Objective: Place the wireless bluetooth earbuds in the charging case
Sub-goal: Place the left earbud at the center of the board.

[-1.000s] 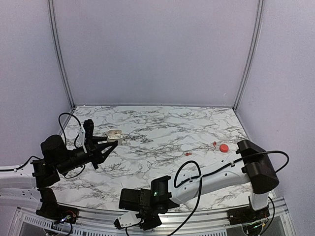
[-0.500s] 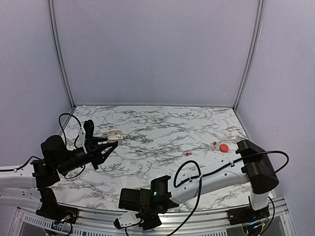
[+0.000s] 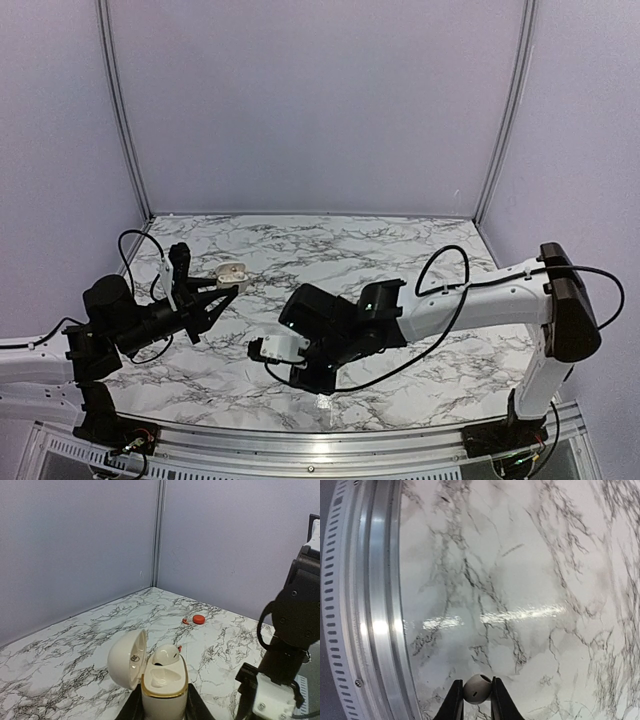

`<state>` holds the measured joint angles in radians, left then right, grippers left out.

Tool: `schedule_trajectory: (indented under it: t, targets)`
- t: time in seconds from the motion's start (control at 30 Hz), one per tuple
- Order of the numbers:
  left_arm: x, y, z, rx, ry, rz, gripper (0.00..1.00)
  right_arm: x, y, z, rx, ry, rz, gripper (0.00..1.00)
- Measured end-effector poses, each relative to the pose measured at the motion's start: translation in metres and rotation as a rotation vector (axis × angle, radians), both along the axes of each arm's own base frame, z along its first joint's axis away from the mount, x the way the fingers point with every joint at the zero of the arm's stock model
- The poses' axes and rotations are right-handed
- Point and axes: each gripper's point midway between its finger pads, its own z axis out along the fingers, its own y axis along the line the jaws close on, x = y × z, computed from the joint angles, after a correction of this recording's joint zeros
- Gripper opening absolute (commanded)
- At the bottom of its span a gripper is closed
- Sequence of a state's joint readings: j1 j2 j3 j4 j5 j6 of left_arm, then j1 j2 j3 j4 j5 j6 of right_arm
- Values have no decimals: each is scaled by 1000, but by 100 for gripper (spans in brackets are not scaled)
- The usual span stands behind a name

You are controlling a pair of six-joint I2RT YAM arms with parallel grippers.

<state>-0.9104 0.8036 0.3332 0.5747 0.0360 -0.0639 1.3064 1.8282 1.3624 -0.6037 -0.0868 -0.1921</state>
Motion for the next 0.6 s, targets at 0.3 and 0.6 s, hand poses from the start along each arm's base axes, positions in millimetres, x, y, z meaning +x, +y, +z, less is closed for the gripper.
schedule_trajectory:
  t: [0.3, 0.6]
  targets:
    - [1, 3, -7, 11, 8, 13, 0, 62, -66, -45, -77, 151, -467, 12]
    - [-2, 8, -6, -4, -2, 18, 0, 88, -80, -59, -79, 207, -693, 14]
